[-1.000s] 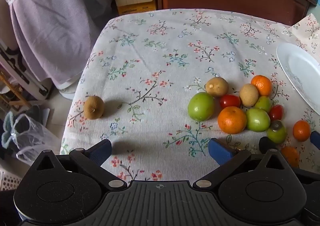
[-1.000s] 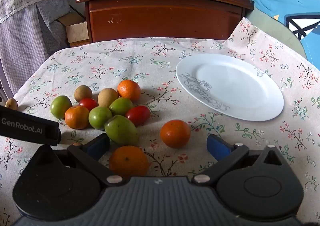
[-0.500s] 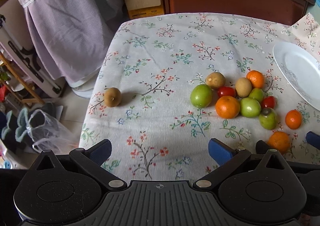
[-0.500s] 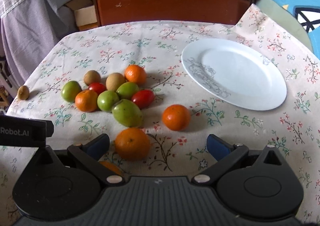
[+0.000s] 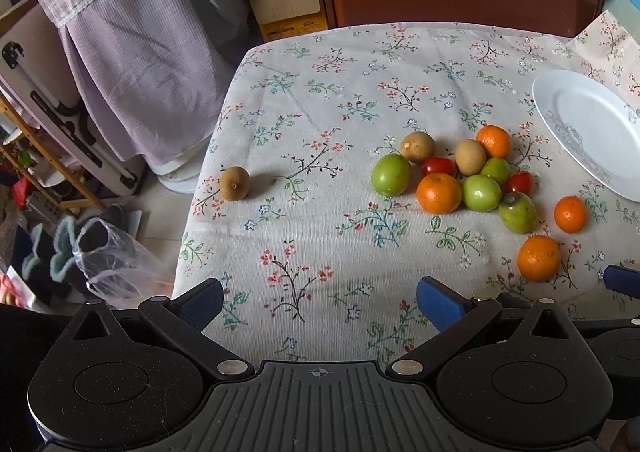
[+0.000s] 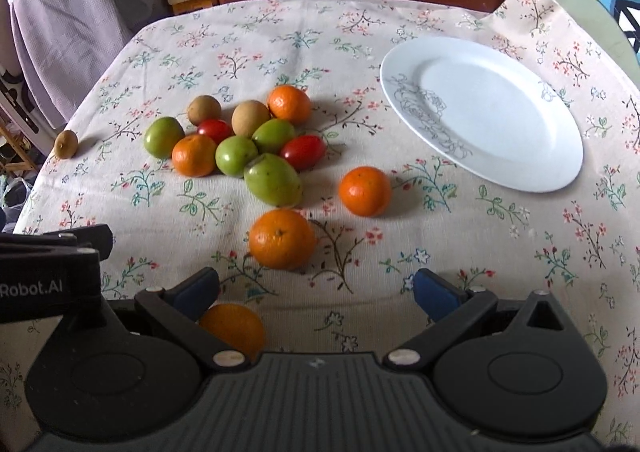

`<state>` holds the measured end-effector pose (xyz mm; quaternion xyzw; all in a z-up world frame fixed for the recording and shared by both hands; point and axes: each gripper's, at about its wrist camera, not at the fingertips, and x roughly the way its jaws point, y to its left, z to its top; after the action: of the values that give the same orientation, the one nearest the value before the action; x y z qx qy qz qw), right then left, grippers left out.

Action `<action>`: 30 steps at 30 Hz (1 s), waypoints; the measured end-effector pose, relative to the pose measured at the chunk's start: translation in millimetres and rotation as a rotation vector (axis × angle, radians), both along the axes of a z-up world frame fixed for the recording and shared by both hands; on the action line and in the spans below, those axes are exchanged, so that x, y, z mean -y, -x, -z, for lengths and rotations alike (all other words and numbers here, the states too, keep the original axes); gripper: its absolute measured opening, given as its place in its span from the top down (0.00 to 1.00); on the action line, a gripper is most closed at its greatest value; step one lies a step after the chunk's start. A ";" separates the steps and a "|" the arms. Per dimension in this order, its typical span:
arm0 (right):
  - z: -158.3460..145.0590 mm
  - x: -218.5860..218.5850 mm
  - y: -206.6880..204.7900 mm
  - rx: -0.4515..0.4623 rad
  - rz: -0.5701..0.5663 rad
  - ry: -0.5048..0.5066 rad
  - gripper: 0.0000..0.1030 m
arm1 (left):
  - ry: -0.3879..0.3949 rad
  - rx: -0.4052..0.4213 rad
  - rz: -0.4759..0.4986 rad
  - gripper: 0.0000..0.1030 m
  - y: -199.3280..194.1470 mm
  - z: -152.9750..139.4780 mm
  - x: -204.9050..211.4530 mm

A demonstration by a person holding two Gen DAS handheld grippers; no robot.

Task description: Organize fruits

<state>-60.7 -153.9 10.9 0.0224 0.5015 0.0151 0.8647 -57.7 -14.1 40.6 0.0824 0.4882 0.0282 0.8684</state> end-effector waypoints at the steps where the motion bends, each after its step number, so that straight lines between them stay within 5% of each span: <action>1: 0.1 -1.3 0.5 -0.005 -0.004 0.006 0.01 | -0.005 -0.002 0.005 0.00 0.6 0.1 1.0; 16: 1.4 -5.9 4.4 0.008 -0.012 0.041 0.01 | -0.034 0.002 -0.006 0.00 6.6 -3.2 -1.3; 30: -17.9 8.9 4.0 0.061 0.093 0.096 0.01 | -0.031 0.001 -0.027 0.00 6.0 -3.8 -8.4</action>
<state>-64.7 -162.8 28.9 0.0038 0.4736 -0.0482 0.8794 -63.6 -5.6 44.4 0.0890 0.4881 0.0476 0.8669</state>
